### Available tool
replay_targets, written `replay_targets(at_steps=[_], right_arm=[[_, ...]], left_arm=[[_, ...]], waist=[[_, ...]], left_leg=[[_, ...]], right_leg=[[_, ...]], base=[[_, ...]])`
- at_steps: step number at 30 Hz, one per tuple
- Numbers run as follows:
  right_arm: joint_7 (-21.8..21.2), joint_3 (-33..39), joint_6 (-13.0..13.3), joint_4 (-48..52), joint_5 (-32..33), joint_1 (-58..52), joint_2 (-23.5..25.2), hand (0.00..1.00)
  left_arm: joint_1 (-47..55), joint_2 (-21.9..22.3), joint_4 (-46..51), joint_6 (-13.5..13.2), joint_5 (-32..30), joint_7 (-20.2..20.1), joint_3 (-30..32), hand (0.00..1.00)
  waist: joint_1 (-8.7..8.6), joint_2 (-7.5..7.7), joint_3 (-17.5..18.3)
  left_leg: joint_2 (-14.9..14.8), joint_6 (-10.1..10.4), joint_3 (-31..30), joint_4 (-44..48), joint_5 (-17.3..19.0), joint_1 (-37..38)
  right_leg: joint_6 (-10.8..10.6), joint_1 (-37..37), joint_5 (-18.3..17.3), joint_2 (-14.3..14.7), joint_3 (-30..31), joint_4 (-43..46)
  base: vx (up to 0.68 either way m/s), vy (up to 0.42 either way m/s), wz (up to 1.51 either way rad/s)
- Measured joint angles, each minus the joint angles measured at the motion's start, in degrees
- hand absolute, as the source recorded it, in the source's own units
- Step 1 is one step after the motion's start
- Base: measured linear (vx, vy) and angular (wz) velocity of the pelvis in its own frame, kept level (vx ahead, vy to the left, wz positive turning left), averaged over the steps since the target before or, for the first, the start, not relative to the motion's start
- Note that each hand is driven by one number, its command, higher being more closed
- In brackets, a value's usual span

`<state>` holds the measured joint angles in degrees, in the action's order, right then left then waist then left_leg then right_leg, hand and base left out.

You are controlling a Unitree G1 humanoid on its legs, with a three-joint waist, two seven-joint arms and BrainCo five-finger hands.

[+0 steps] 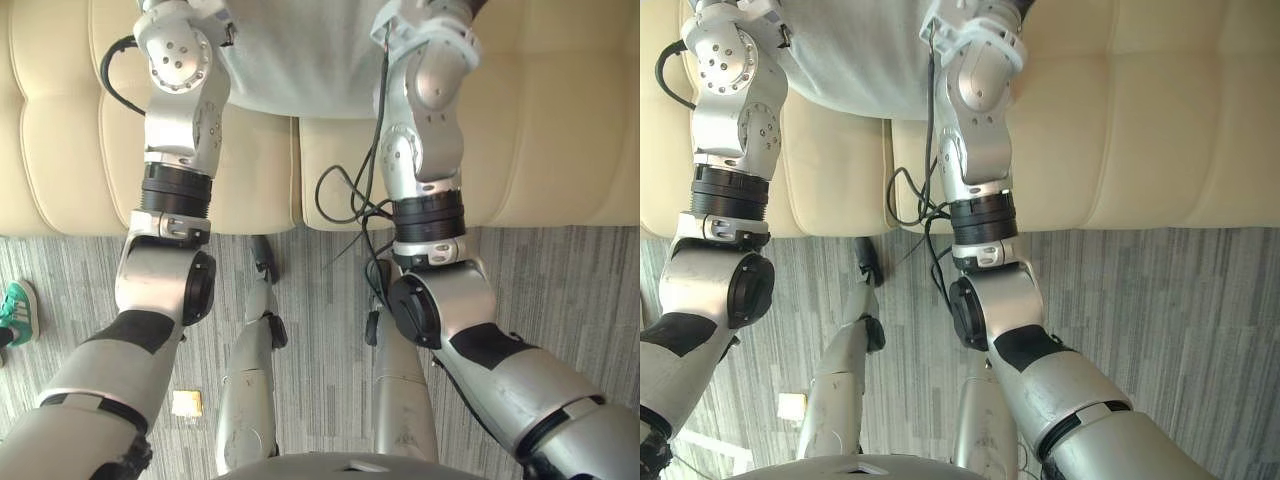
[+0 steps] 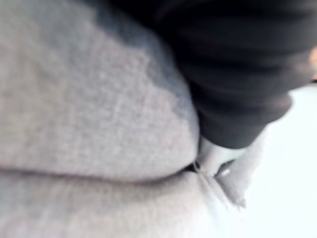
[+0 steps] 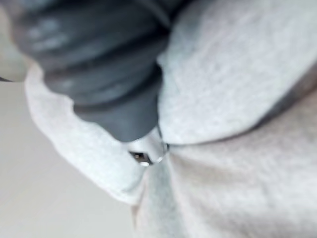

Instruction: Pick up cushions and gather them together orderly.

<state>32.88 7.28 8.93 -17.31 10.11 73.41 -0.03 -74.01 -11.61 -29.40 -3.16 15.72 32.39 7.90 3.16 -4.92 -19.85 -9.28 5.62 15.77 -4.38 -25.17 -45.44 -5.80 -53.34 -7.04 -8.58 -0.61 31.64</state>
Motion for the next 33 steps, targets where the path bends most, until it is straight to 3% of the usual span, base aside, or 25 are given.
replay_targets(at_steps=[3, 4, 6, 7, 8, 9, 13, 16, 19, 24, 26, 29, 31, 32, 33], right_arm=[[-0.39, -0.25, 0.95, 0.20, 1.12, 0.01, -0.97, 0.00], [-1.52, -0.31, 1.62, 0.66, 1.80, 0.10, -1.83, 0.00], [-1.72, -0.33, 2.12, 0.62, 1.92, 0.09, -2.48, 0.00], [-2.52, -0.48, 2.10, 0.55, 3.01, 0.03, -3.14, 0.00], [-2.64, -0.40, 2.14, 0.59, 3.35, 0.01, -2.95, 0.00], [-2.82, -0.36, 2.19, 0.56, 4.42, 0.01, -3.13, 0.00], [-4.29, -0.35, 2.36, -3.38, 8.34, 0.98, -7.96, 0.00], [-5.72, -0.28, 1.65, -10.02, 11.81, 3.80, -13.09, 0.00], [-7.21, -0.52, 0.08, -17.01, 19.26, 5.40, -20.55, 0.00], [-8.99, -3.31, -1.75, -19.64, 23.96, 5.24, -26.83, 0.00], [-9.06, -3.37, -1.83, -16.99, 24.85, 2.63, -29.05, 0.00], [-9.22, -0.03, -1.62, -3.88, 25.62, -9.22, -32.28, 0.00], [-10.26, 3.28, -1.49, 3.42, 24.51, -19.59, -32.79, 0.00], [-10.91, 5.35, -1.54, 7.64, 22.82, -29.19, -32.20, 0.00], [-11.62, 7.18, -1.60, 10.07, 21.27, -37.03, -30.97, 0.00]], left_arm=[[0.57, -0.05, 0.37, -0.69, 0.64, 0.01, 0.87, 0.00], [1.31, -0.59, 1.50, -1.26, 2.37, -0.23, 2.19, 0.00], [1.55, -0.64, 1.48, -1.28, 3.06, -0.33, 2.88, 0.00], [2.83, -2.07, 0.97, -1.30, 4.44, -0.70, 4.81, 0.00], [3.07, -2.76, 0.97, -1.31, 4.47, -0.87, 5.12, 0.00], [3.13, -3.79, 0.91, -1.31, 4.89, -1.60, 5.54, 0.00], [3.11, -7.58, -1.81, -1.21, 5.46, -3.47, 5.68, 0.00], [3.20, -12.38, -4.83, -1.05, 5.47, -5.43, 6.55, 0.00], [3.24, -16.73, -7.08, -0.74, 6.86, -8.94, 7.26, 0.00], [5.77, -19.00, -6.53, -1.00, 10.56, -11.51, 7.09, 0.00], [12.30, -18.98, -1.61, -1.60, 11.76, -12.10, 6.50, 0.00], [25.84, -18.97, 8.04, -2.61, 12.51, -12.77, 6.80, 0.00], [35.54, -18.51, 13.29, -3.39, 12.52, -13.11, 7.37, 0.00], [43.79, -17.05, 17.43, -3.74, 12.21, -13.55, 8.34, 0.00], [49.22, -15.20, 19.90, -4.01, 12.09, -14.32, 8.79, 0.00]], waist=[[0.00, -0.03, -0.23], [-0.49, -0.15, -0.33], [-0.47, 0.03, -0.45], [0.14, -0.13, -0.98], [-0.41, 0.04, -1.08], [-1.62, -0.04, -1.15], [-1.32, -0.04, -1.16], [-1.33, -0.04, -1.16], [-1.44, 0.00, -1.18], [-2.07, 0.02, -1.27], [-2.61, 0.03, -1.28], [-2.62, 0.07, -1.30], [-2.61, 0.19, -1.36], [-2.47, 0.18, -1.36], [-2.76, 0.18, -1.34]], left_leg=[[0.85, 0.76, -0.28, 0.00, 0.67, -0.39], [0.94, 5.94, 2.32, -0.08, 9.97, -0.78], [0.90, 8.63, 4.84, -0.05, 12.77, -0.77], [0.39, 3.87, 6.81, -0.04, 5.25, 0.59], [0.71, 1.07, 6.84, 0.01, 4.73, 0.62], [1.40, 0.63, 6.57, -0.03, 4.86, 0.50], [1.12, -1.20, 5.96, 0.00, 3.29, 0.60], [0.52, -1.29, 5.89, 0.01, 3.04, 1.68], [0.54, -0.12, 5.09, 0.00, 0.78, 2.58], [0.58, -0.08, 4.51, 0.00, 0.72, 4.67], [0.78, -0.07, 4.17, -0.02, 0.72, 6.33], [1.05, -0.01, 2.93, -0.03, 0.79, 8.67], [1.25, 1.14, 2.89, -0.04, 2.39, 10.63], [1.28, -0.88, 1.90, -0.07, 4.51, 12.65], [1.56, -1.29, 1.35, -0.09, 5.34, 13.82]], right_leg=[[0.05, -1.26, -1.58, -1.04, -0.09, 2.37], [-0.32, -2.08, -1.57, -1.43, 0.22, 2.73], [-0.33, -1.84, -0.64, -2.58, 0.34, 1.16], [-0.98, -1.89, -1.32, -1.80, 1.54, 2.10], [-1.10, -2.09, -1.74, -1.76, 1.84, 2.80], [-1.24, -2.12, -2.30, -2.26, 1.92, 3.37], [-1.28, -1.14, -2.27, -2.16, 1.25, 2.33], [-1.26, 0.40, -2.28, -2.01, 0.22, 1.59], [-1.20, 2.43, -2.26, -2.14, -0.20, 0.69], [-1.10, 5.36, -2.18, -2.21, -0.65, -0.44], [-1.06, 7.53, -2.22, -2.26, -1.07, -0.70], [-0.73, 10.45, -2.57, -2.58, -1.66, -1.19], [-0.75, 12.39, -3.18, -3.02, -1.91, -1.32], [-0.98, 14.23, -3.63, -2.89, -2.12, -1.37], [-1.26, 15.83, -3.91, -2.96, -2.69, -1.55]], base=[[0.02, -0.064, 0.31], [0.02, -0.066, 0.31], [0.04, -0.029, 0.03], [0.03, -0.056, -0.35], [0.00, -0.080, -0.23], [-0.01, -0.053, 0.15], [0.03, -0.076, 0.03], [-0.01, -0.109, -0.01], [-0.03, -0.125, 0.10], [-0.01, -0.111, 0.02], [0.03, -0.110, 0.09], [0.04, -0.110, 0.09], [0.03, -0.084, 0.00], [0.05, -0.109, -0.03], [0.04, -0.092, 0.04]])
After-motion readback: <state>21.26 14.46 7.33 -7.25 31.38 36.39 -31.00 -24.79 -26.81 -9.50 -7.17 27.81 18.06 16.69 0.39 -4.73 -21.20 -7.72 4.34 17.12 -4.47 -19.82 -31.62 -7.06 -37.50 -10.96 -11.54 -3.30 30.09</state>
